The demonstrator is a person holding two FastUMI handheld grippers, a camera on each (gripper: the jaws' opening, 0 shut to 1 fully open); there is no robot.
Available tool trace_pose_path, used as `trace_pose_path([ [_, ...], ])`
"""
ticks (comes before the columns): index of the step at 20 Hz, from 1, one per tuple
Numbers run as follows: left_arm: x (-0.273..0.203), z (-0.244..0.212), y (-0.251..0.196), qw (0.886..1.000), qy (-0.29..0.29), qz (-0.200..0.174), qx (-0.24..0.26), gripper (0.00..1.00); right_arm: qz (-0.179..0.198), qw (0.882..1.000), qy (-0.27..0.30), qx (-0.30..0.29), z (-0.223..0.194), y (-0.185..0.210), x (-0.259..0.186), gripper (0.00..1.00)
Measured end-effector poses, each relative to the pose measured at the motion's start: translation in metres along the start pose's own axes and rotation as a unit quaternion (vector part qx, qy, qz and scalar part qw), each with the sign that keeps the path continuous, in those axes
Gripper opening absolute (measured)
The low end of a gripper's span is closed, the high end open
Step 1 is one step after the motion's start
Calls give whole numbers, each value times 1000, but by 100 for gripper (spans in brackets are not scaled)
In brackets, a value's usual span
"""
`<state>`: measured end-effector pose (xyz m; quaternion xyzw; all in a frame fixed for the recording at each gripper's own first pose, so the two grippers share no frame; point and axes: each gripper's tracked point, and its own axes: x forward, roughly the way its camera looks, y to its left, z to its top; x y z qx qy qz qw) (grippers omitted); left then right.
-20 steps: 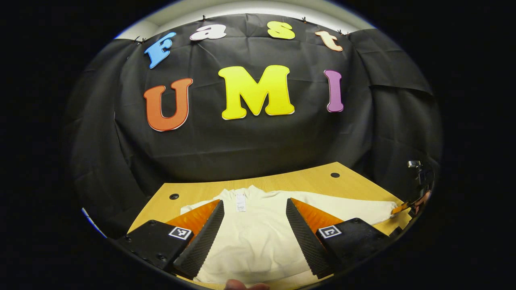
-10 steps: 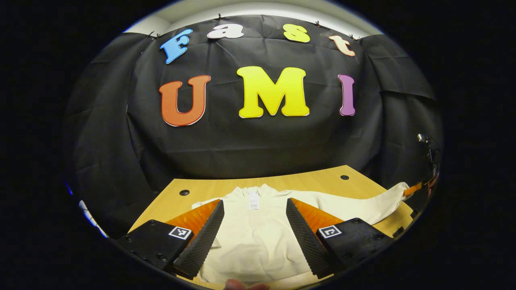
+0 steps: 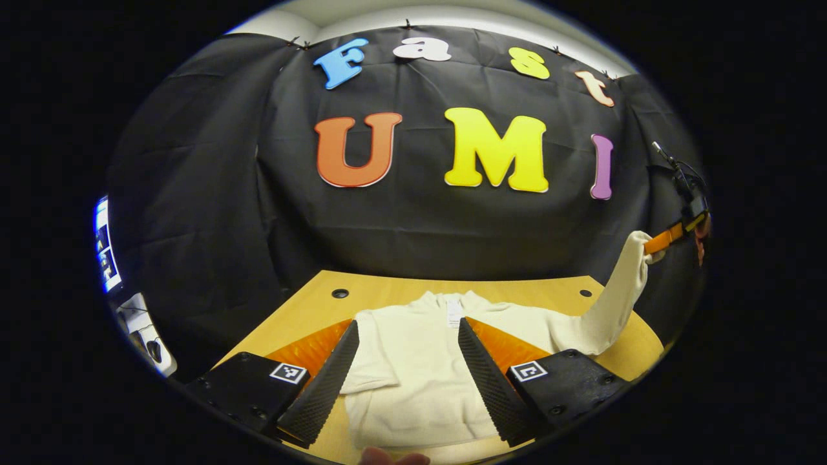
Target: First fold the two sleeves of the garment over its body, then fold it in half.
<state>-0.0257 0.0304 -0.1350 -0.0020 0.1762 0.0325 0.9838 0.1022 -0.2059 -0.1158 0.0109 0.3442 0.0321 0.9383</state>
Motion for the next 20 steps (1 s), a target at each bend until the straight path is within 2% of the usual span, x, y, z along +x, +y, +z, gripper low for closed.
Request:
trace_pose_path([
  [4,-15,5,62,998,-9,63,-15,98,67,996,3,-52,27,106,37,2],
  [10,-53,-1,144,989,-13,147,-14,98,152,982,34,-103,-3,273,115,3],
  [15,-79,-16,178,982,2,186,-25,98,174,970,69,-153,-58,366,182,3],
  [20,-85,-30,197,980,18,195,-28,98,186,959,92,-190,-112,441,228,4],
])
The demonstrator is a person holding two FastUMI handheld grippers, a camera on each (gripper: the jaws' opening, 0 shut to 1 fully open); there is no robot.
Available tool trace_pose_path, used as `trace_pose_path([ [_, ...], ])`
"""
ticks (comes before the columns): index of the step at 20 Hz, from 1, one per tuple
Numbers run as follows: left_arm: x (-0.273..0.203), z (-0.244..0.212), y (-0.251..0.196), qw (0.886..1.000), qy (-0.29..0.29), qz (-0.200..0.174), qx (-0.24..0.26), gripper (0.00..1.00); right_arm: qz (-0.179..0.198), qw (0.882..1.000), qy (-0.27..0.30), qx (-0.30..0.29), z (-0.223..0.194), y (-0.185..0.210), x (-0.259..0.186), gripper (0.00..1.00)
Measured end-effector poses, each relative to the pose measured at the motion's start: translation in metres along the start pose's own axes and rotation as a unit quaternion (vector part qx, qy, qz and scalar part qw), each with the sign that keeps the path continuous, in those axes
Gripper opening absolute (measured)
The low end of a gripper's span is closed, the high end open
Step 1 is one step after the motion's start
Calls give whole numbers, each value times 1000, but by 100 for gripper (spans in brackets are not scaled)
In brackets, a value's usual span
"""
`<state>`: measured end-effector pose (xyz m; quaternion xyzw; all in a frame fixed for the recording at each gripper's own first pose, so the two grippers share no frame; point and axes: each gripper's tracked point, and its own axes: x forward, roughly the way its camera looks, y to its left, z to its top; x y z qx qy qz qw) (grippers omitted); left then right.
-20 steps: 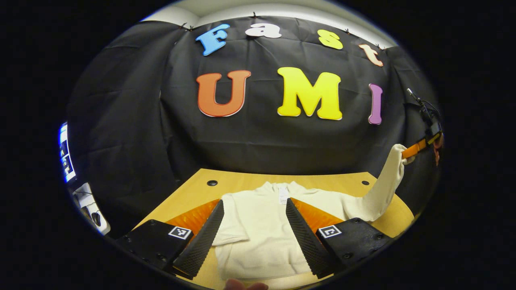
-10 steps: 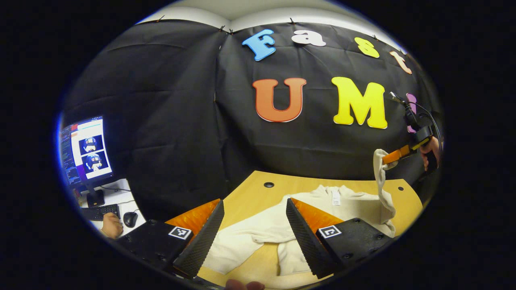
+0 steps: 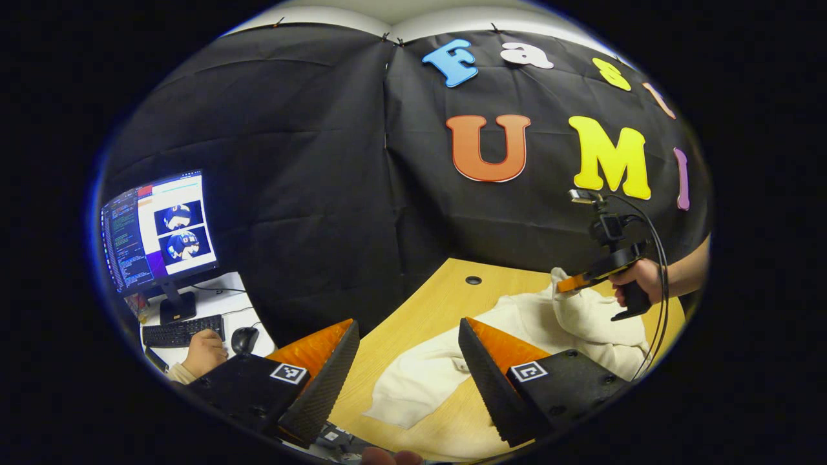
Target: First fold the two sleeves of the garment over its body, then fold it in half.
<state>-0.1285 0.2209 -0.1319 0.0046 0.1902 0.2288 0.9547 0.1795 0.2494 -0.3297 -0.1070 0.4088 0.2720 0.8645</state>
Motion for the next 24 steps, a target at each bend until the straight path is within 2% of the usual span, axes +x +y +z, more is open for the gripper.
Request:
trace_pose_path([
  [2,3,-3,7,1000,6,1,4,98,-5,1000,16,3,-10,9,21,8],
  [4,6,-5,13,1000,7,3,9,98,-2,1000,22,22,-15,13,23,11],
  [5,8,-8,17,1000,9,5,11,98,11,999,15,34,-12,18,22,18],
  [6,9,-10,19,1000,11,5,11,98,14,999,5,36,-8,17,18,21],
  [7,12,-13,21,1000,15,3,10,98,13,999,-5,36,-6,14,18,35],
  [8,14,-16,22,1000,17,0,10,98,10,999,-11,35,-2,12,14,33],
  [9,17,-18,22,1000,19,-3,10,98,10,999,-15,34,-1,11,9,42],
  [10,19,-19,22,1000,19,-6,12,98,14,999,-21,37,1,11,0,39],
  [11,21,-21,21,1000,19,-11,15,98,16,999,-26,38,2,10,-11,41],
  [13,24,-26,21,999,18,-23,26,98,18,998,-47,38,8,7,-34,60],
  [15,24,-35,25,998,19,-31,46,98,19,997,-68,33,10,5,-62,67],
  [19,23,-67,38,994,33,-59,84,99,34,993,-104,34,6,14,-127,67],
  [24,29,-143,42,982,89,-101,130,100,42,992,-114,39,-19,12,-192,65],
])
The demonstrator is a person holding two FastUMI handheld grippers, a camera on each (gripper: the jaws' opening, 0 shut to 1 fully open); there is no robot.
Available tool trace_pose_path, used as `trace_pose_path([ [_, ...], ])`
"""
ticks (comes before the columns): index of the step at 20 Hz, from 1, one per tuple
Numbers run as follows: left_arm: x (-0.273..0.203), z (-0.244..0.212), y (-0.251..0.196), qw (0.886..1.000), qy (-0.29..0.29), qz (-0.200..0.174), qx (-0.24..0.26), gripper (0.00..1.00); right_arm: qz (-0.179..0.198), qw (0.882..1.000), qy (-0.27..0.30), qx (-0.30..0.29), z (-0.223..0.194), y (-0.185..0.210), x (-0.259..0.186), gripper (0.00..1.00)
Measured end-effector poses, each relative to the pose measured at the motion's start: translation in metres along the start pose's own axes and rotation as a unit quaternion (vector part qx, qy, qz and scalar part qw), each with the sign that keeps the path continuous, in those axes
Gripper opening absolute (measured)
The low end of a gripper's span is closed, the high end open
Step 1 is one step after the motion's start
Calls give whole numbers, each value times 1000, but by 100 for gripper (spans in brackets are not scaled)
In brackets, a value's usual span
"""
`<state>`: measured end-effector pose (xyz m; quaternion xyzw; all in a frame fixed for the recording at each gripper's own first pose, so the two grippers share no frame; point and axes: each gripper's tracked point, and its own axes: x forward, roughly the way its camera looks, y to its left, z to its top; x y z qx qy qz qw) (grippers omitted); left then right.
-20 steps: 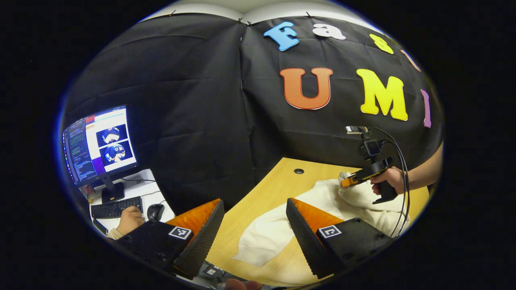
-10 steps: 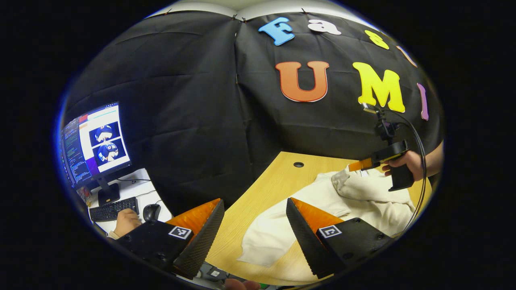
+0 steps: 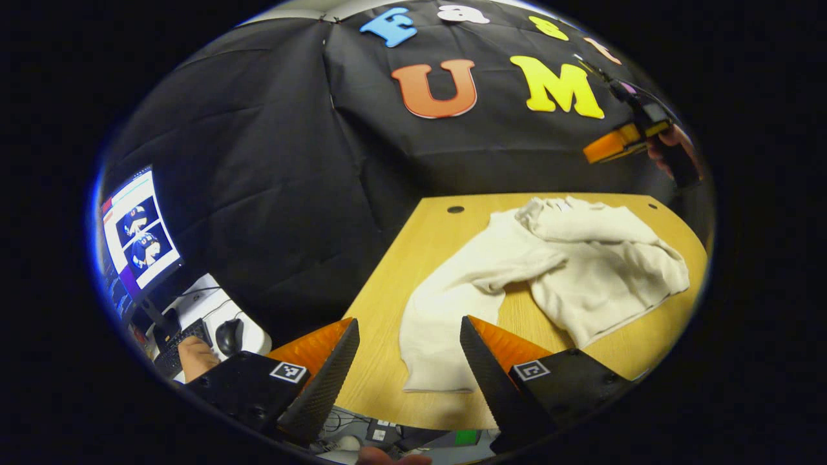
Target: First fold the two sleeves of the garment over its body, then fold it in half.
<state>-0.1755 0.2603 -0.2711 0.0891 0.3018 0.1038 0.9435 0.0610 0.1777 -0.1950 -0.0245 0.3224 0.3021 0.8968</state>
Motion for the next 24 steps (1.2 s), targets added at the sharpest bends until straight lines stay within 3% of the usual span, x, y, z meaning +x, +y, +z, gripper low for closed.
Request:
trace_pose_path([
  [3,16,-32,-14,999,36,-25,-15,100,-21,1000,8,-15,-17,-16,-33,67],
  [7,37,-54,-6,998,66,-8,-11,100,-38,999,23,3,-30,-32,-57,67],
  [11,44,-62,-12,997,78,-23,-11,100,-60,998,20,21,-34,-47,-68,67],
  [12,43,-65,-15,996,86,-25,-17,96,-60,998,21,21,-36,-48,-70,65],
  [13,42,-69,-15,995,97,-22,-26,100,-61,998,21,20,-37,-49,-71,65],
  [15,42,-73,-25,992,102,-29,-66,90,-59,998,21,24,-38,-47,-73,65],
  [16,41,-72,-29,991,98,-28,-83,78,-56,998,19,27,-37,-45,-74,65],
  [18,41,-68,-33,991,100,-28,-83,60,-55,998,14,26,-35,-45,-77,67],
  [19,43,-67,-37,991,101,-35,-83,57,-54,998,12,23,-35,-46,-78,65],
  [21,45,-65,-40,990,105,-40,-90,37,-52,998,11,23,-34,-47,-83,67],
  [22,44,-65,-39,989,105,-42,-99,20,-53,998,7,27,-32,-50,-86,65],
  [24,43,-64,-41,981,113,-53,-148,13,-56,998,0,37,-30,-57,-92,65],
])
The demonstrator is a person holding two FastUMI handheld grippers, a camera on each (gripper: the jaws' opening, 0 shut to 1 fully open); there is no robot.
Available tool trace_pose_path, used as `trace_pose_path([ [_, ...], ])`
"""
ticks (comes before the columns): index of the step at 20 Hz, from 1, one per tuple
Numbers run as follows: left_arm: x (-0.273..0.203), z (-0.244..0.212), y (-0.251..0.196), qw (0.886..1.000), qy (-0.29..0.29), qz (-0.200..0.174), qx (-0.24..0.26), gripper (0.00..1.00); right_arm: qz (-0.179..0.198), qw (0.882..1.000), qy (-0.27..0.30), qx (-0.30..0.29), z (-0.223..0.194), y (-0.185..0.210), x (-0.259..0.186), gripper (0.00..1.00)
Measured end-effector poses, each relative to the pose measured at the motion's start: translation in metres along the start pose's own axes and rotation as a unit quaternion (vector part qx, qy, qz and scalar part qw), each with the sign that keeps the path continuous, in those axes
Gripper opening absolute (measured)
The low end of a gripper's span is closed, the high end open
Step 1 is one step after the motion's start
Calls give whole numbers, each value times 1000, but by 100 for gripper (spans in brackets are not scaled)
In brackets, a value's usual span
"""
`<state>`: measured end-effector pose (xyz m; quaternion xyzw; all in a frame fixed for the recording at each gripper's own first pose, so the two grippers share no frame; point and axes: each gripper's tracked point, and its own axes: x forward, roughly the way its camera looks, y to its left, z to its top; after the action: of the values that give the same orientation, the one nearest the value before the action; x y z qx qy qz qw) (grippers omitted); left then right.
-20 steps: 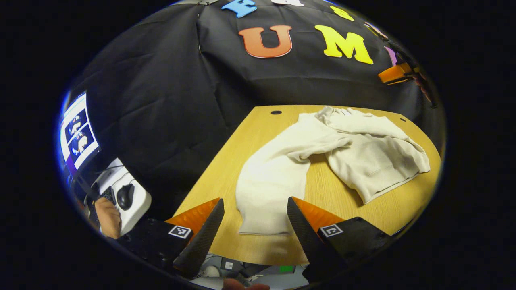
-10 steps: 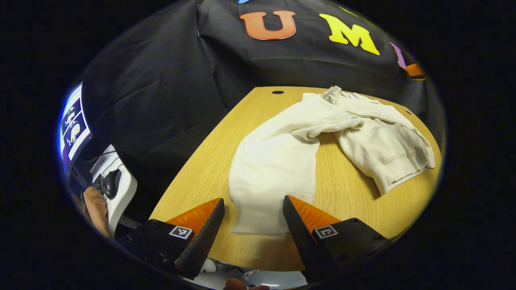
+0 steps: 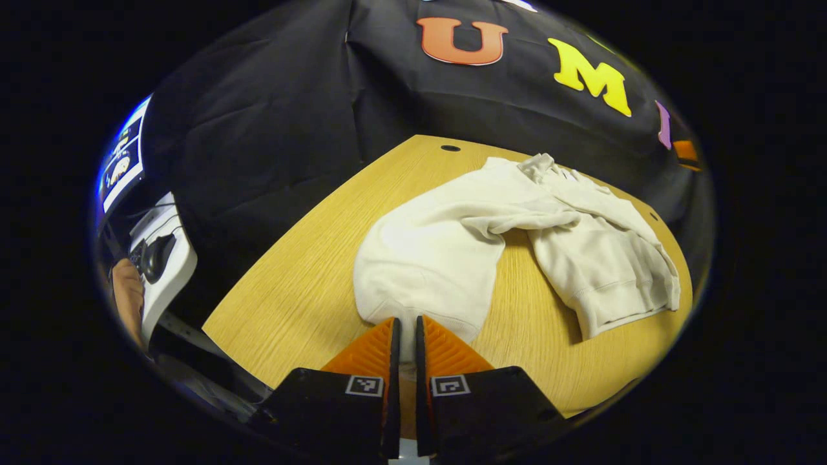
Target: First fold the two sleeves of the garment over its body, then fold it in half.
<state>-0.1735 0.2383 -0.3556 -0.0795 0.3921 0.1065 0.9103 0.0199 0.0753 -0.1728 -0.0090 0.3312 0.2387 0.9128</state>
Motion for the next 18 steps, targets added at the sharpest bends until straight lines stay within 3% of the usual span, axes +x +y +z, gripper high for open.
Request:
trace_pose_path([
  [2,-5,4,-3,998,10,-17,-65,7,-5,1000,-4,12,-3,-11,-7,65],
  [3,-9,8,1,997,19,-14,-72,4,-7,1000,-5,18,-4,-16,-9,65],
  [11,-32,86,-19,998,-33,-38,-41,4,-27,996,-20,80,-18,-57,-31,68],
  [13,-37,110,-34,997,-48,-48,-38,4,-32,995,-27,94,-19,-69,-39,65],
  [18,-45,171,-75,993,-92,-75,9,3,-52,989,-56,124,-14,-103,-65,68],
])
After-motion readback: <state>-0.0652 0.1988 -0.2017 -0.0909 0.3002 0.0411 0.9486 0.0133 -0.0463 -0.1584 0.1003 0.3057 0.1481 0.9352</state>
